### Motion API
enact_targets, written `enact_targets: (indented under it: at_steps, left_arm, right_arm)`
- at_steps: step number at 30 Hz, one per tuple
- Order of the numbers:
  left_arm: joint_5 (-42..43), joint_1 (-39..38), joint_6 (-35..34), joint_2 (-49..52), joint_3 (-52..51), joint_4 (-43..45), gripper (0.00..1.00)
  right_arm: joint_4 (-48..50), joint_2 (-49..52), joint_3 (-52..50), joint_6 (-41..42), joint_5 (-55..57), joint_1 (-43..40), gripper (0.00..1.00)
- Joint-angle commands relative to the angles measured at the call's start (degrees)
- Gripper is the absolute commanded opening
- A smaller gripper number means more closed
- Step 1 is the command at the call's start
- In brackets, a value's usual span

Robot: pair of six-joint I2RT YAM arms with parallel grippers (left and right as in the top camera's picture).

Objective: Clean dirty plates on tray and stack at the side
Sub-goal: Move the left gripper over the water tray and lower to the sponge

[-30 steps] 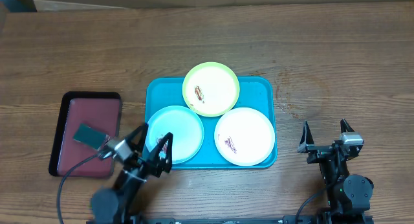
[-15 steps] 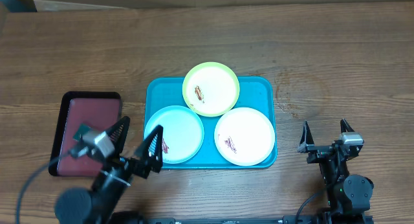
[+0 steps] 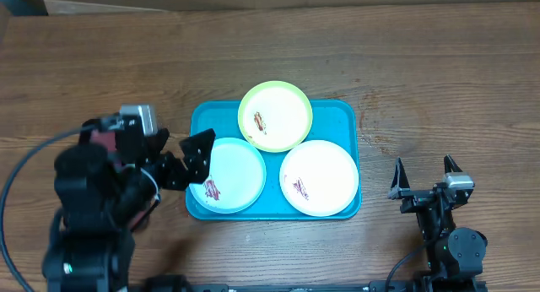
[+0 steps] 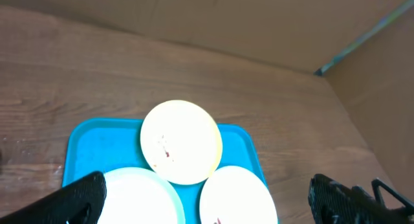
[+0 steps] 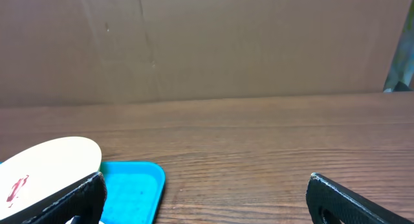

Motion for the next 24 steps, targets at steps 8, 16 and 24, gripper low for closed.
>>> enact_targets:
  at_steps: [8, 16, 24]
  left_arm:
    - [-24.4, 0.0, 1.0, 22.2, 17.1, -22.0, 1.00]
    - [-28.8, 1.4, -9.5, 29.0, 16.7, -18.5, 1.00]
    - [-31.1, 3.0, -12.1, 36.6, 16.6, -19.5, 1.00]
  right_arm:
    - [0.3, -0.5, -0.6, 0.3, 0.1, -0.3, 1.00]
    - [0.3, -0.5, -0.6, 0.3, 0.1, -0.3, 1.00]
    - [0.3, -0.5, -0.6, 0.3, 0.1, -0.3, 1.00]
